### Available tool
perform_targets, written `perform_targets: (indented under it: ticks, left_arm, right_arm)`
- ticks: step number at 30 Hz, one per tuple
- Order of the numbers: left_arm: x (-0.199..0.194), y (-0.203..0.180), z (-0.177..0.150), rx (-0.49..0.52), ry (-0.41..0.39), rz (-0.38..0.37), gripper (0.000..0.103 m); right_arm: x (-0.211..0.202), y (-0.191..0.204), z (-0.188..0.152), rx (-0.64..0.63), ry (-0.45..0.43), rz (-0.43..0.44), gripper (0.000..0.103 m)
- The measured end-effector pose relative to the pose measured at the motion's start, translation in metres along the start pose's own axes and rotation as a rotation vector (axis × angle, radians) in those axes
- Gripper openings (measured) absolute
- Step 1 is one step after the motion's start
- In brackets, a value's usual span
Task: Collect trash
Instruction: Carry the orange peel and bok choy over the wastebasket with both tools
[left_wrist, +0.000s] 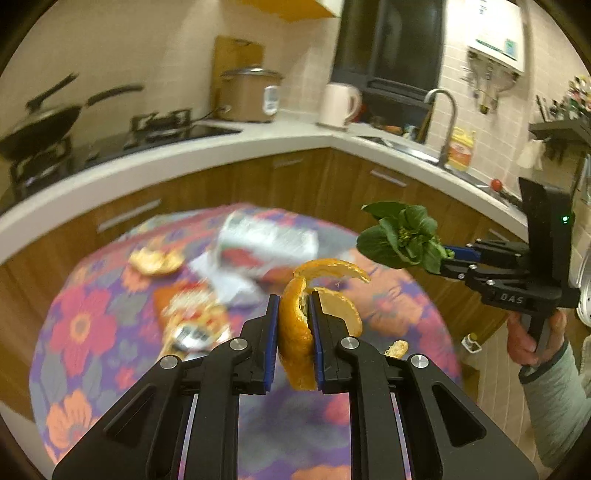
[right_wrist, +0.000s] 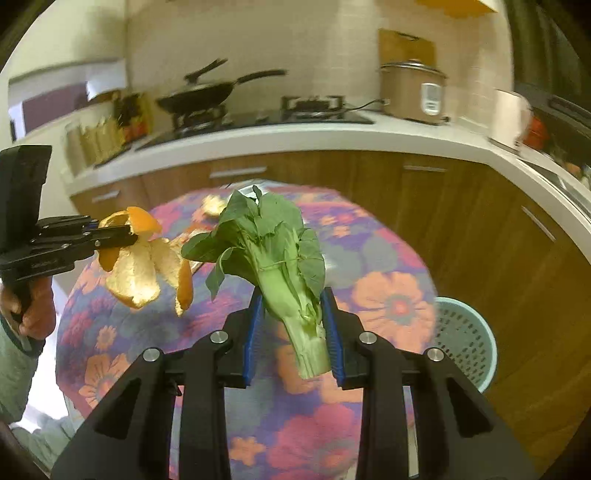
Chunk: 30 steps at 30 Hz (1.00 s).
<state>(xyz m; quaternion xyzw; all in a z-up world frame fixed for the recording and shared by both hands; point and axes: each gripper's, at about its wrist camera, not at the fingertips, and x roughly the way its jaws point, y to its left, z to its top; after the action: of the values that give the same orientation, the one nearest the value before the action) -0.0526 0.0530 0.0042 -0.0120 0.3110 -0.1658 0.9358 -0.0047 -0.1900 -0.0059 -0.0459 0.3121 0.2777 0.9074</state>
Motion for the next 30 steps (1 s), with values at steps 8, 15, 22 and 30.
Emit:
perform_targets:
  ticks: [8,15,22,30]
  left_arm:
    - [0.048,-0.064,0.055,0.043,-0.037,-0.072,0.014]
    - [0.117,-0.129,0.086,0.1,-0.002,-0.084,0.014]
    - [0.208,-0.194,0.099,0.139,0.085,-0.067,0.014]
    - [0.284,-0.221,0.102,0.132,0.166,-0.025,0.014]
  right_arm:
    - [-0.022,-0.082,-0.003,0.112,-0.034,-0.11,0.027]
    - [-0.019,-0.17,-0.023,0.259,-0.006,-0.211,0.027]
    - [0.012,-0.237,-0.053,0.361,0.06,-0.275,0.027]
    - [0.05,-0.286,-0.088,0.441,0.121,-0.293,0.027]
